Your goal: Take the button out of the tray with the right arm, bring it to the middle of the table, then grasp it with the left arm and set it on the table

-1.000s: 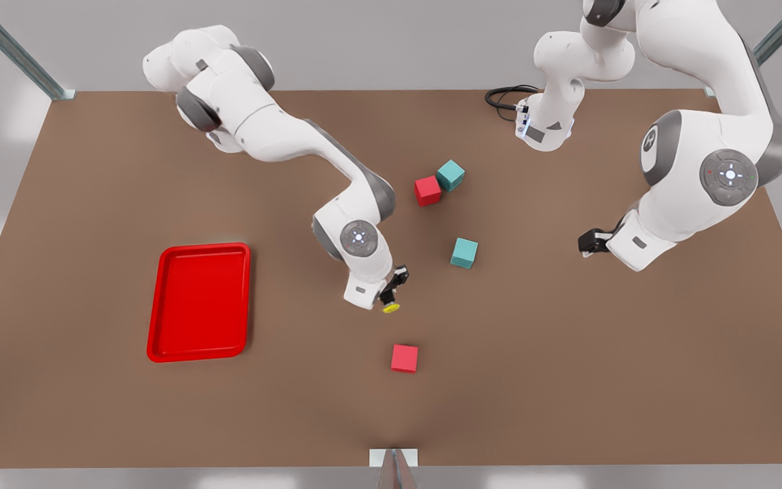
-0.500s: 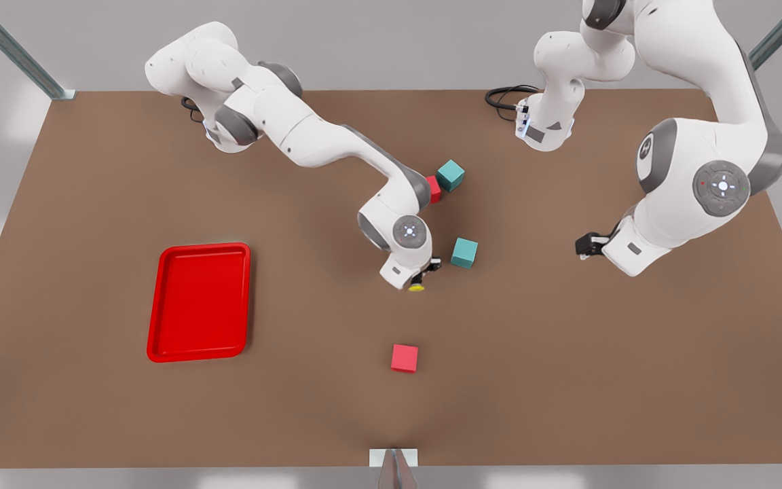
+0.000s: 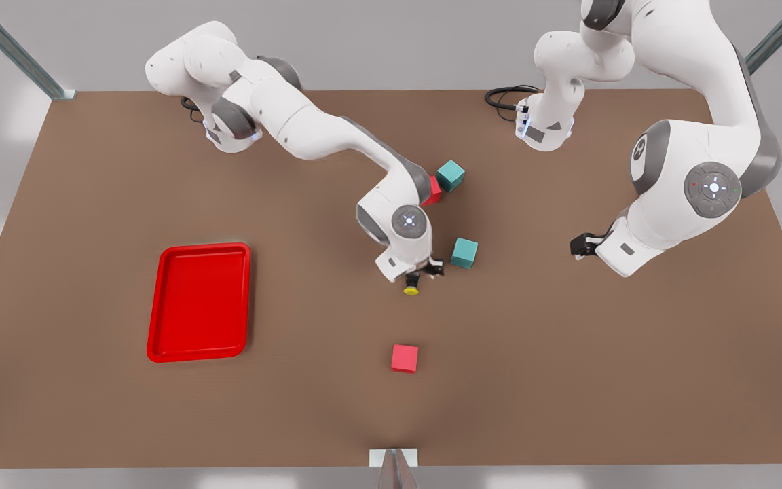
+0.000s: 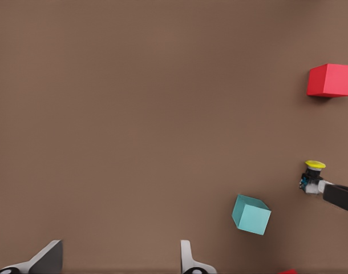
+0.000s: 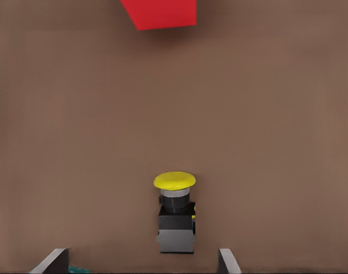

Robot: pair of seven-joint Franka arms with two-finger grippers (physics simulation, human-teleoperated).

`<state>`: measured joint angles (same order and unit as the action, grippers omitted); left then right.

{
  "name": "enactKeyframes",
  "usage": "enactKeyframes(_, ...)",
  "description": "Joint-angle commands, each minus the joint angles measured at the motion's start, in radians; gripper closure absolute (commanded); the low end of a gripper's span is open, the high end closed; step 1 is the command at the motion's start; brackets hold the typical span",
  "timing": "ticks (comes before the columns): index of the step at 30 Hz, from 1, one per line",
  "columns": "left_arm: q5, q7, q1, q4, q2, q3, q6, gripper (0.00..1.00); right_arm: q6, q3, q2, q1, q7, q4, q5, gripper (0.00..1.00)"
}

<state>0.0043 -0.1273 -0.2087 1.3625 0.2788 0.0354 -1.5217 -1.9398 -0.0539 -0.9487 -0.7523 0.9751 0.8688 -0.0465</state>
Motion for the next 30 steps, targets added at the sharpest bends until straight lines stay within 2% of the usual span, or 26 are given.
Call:
enactKeyframes(1, 0.0, -0.011, -0.024, -0.002, -0.001, 0.0, 0.003, 0.0, 0.238, 0.006, 0.162, 0.085, -0.123, 0.002, 0.0, 0.0)
enactKeyframes(2, 0.0, -0.044, -0.044, -0.002, -0.001, 0.0, 0.003, 0.0, 0.386, 0.006, 0.243, 0.18, -0.343, 0.004, 0.005, 0.0)
enactKeyframes(3, -0.001, -0.158, -0.089, -0.002, -0.001, 0.0, 0.003, 0.0, 0.387, 0.009, 0.393, 0.31, -0.588, 0.177, 0.014, 0.0)
enactKeyframes(4, -0.004, -0.401, -0.167, -0.02, 0.039, 0.0, 0.0, 0.0, 0.243, 0.006, 0.663, 0.496, -0.86, 0.531, 0.037, 0.0)
enactKeyframes(5, -0.007, -0.566, -0.219, -0.062, 0.091, -0.002, -0.003, 0.0, 0.236, 0.002, 0.771, 0.564, -0.921, 0.642, 0.065, 0.0)
enactKeyframes(6, -0.026, -0.886, -0.322, -0.174, 0.221, -0.003, -0.087, 0.0, 0.236, -0.053, 0.821, 0.659, -1.053, 0.664, 0.106, 0.0)
enactKeyframes(8, -0.052, -1.256, -0.446, -0.206, 0.375, -0.003, -0.357, 0.0, 0.263, -0.049, 0.818, 0.677, -1.053, 0.647, 0.106, 0.0)
enactKeyframes(10, -0.05, -1.416, -0.506, -0.31, 0.523, -0.002, -0.52, 0.0, 0.327, -0.052, 0.795, 0.714, -1.061, 0.608, 0.106, 0.0)
enactKeyframes(11, -0.05, -1.431, -0.508, -0.31, 0.551, -0.003, -0.598, 0.0, 0.36, -0.047, 0.795, 0.735, -1.061, 0.59, 0.125, 0.0)
enactKeyframes(13, -0.047, -1.228, -0.509, -0.257, 0.563, -0.003, -0.617, 0.0, 0.383, -0.047, 0.791, 0.84, -1.07, 0.579, 0.134, 0.0)
enactKeyframes(16, -0.04, -1.118, -0.515, -0.046, 0.527, -0.003, -0.62, 0.0, 0.38, -0.047, 0.742, 0.88, -1.07, 0.559, 0.126, 0.0)
enactKeyframes(23, -0.072, -0.999, -0.457, 0.036, 0.527, -0.111, -0.684, 0.0, 0.378, -0.049, 0.702, 0.907, -1.067, 0.499, 0.122, 0.0)
enactKeyframes(27, -0.061, -0.859, -0.457, 0.139, 0.494, -0.109, -0.67, 0.0, 0.381, -0.049, 0.694, 0.907, -1.066, 0.499, 0.119, 0.0)
enactKeyframes(30, -0.036, -0.638, -0.456, 0.138, 0.487, -0.106, -0.649, 0.0, 0.381, -0.049, 0.694, 0.901, -1.061, 0.499, 0.132, 0.0)
